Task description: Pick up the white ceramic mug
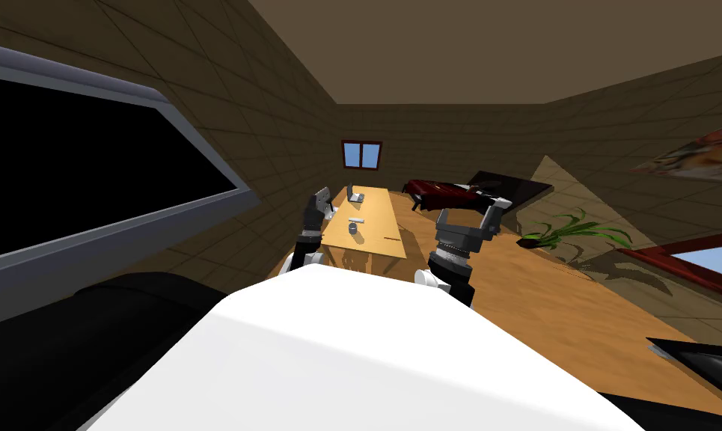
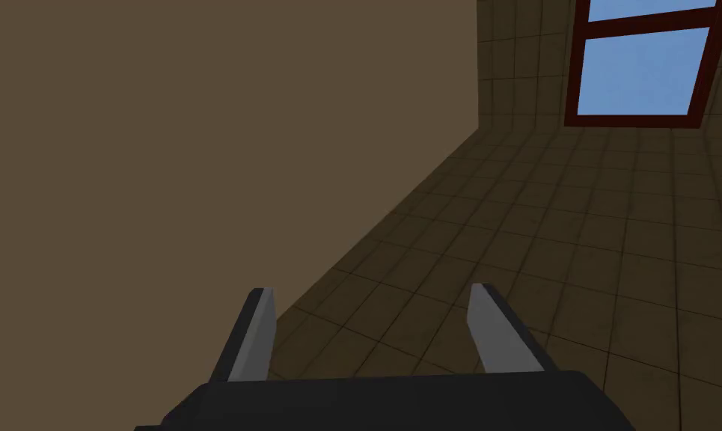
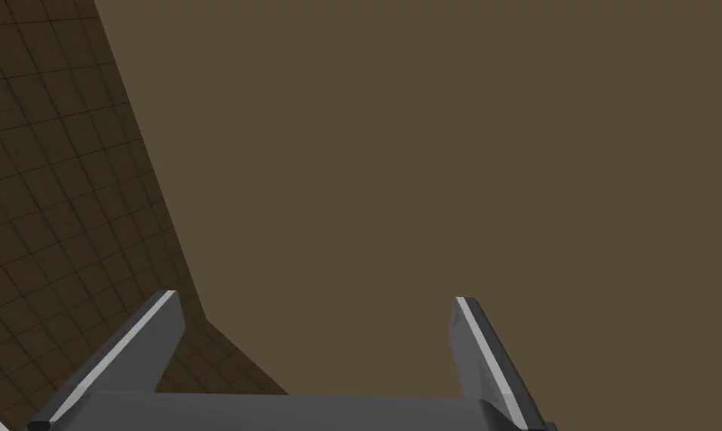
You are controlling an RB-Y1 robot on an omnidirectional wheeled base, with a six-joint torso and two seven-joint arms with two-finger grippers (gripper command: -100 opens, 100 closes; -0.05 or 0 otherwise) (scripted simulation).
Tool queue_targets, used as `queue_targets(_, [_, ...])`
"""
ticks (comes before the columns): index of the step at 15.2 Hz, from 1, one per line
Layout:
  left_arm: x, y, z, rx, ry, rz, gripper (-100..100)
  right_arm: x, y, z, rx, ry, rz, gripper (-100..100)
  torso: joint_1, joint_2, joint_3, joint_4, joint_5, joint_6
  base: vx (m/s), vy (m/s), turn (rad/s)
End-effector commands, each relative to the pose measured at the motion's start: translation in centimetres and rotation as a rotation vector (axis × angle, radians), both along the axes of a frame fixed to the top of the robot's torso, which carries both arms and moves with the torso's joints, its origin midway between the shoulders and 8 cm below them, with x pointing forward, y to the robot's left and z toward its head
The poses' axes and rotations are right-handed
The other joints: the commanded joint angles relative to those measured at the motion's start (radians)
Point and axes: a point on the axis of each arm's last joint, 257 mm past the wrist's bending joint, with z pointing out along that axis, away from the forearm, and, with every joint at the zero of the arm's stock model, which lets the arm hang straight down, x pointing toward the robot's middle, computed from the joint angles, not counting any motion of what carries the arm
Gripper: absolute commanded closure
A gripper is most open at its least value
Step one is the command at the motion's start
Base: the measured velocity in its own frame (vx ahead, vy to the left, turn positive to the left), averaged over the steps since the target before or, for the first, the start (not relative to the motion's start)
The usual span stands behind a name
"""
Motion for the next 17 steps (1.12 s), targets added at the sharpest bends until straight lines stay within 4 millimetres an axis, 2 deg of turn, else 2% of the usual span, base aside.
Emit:
queue_targets(1, [0.4,-0.1,-0.4,0.033,0.019,-0.011,-100,0.0,0.0,0.0,0.0,0.0,0.0,0,0.0,0.0,0.0,0.0,0.0,0.0,-0.004,0.007,-0.066])
queue_targets(4, [1.3,0.3,-1.2,0.077,0.059,-0.017,-100,0.0,0.0,0.0,0.0,0.0,0.0,0,0.002,0.001,0.0,0.0,0.0,0.0,-0.01,0.026,-0.122])
queue_targets(9, [3.4,1.9,-3.1,0.123,0.148,0.003,-100,0.0,0.0,0.0,0.0,0.0,0.0,0,0.005,0.001,0.001,0.0,0.001,0.0,-0.021,0.054,-0.193])
queue_targets(13, [5.1,3.8,-4.7,0.137,0.224,0.035,-100,0.0,0.0,0.0,0.0,0.0,0.0,0,0.005,0.001,0.0,0.0,0.001,0.001,-0.021,0.051,-0.207])
queue_targets(14, [5.8,4.8,-5.1,0.142,0.245,0.051,-100,0.0,0.0,0.0,0.0,0.0,0.0,0,0.004,0.001,0.001,0.0,0.001,0.0,-0.03,0.043,-0.232])
queue_targets(16, [6.0,5.0,-5.6,0.139,0.267,0.055,-100,0.0,0.0,0.0,0.0,0.0,0.0,0,0.004,0.001,0.001,0.0,0.001,0.0,-0.023,0.044,-0.146])
queue_targets(17, [6.8,6.2,-6.4,0.139,0.302,0.075,-100,0.0,0.0,0.0,0.0,0.0,0.0,0,0.004,0.001,0.001,0.0,0.001,0.0,-0.016,0.037,-0.212])
